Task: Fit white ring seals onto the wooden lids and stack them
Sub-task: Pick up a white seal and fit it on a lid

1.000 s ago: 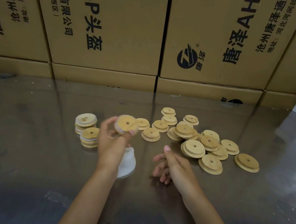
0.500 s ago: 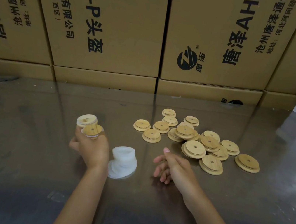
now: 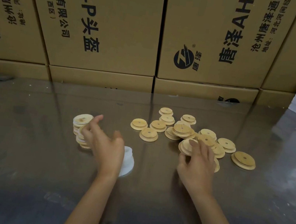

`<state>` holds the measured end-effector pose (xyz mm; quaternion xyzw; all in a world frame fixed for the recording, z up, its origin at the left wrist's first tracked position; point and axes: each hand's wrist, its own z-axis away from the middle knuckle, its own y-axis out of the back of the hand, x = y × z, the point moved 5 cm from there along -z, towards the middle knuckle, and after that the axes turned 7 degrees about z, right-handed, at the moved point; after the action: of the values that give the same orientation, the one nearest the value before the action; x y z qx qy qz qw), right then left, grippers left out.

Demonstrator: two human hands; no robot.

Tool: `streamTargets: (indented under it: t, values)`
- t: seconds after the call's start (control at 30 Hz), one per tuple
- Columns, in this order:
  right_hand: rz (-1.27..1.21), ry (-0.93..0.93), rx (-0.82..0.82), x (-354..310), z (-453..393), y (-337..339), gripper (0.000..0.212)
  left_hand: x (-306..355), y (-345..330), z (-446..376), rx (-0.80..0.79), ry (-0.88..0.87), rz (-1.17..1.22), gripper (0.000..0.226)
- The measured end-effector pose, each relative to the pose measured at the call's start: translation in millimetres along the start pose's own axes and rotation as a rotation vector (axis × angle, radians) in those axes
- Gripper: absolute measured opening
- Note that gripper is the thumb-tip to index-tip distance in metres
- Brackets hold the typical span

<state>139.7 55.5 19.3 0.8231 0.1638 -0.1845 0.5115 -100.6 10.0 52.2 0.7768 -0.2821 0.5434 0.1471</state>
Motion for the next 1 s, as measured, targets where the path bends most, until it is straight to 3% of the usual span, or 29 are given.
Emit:
streamTargets:
  t: [0.17, 0.47, 0.6, 0.8, 0.93, 1.0]
  values:
    - [0.131, -0.066, -0.096, 15.9, -3.7, -3.4, 0.051, 12.7, -23.7, 32.0, -0.220, -0.192, -0.041, 0.057]
    - [0.043, 0.071, -0.008, 4.3, -1.5, -3.0, 0.024, -4.3, -57.2, 77.1, -0.630, -0.258, -0.172, 0.051]
    - [-0.113, 0.159, -0.019, -10.0, 1.3, -2.2, 0.023, -10.6, -58.7, 76.7, -0.685, -0.108, -0.151, 0.044]
    - [-0.374, 0.316, -0.022, -34.8, 14.2, 0.8, 0.038, -19.2, -58.5, 69.0, -0.668, 0.433, 0.162, 0.031]
    - [-0.622, 0.211, -0.187, -37.5, 15.9, -6.8, 0.060, -15.9, -53.7, 62.0, -0.612, 0.458, 0.256, 0.031]
    - [-0.763, 0.095, -0.313, -37.3, 17.1, -11.9, 0.061, -13.8, -53.2, 59.1, -0.620, 0.463, 0.297, 0.033]
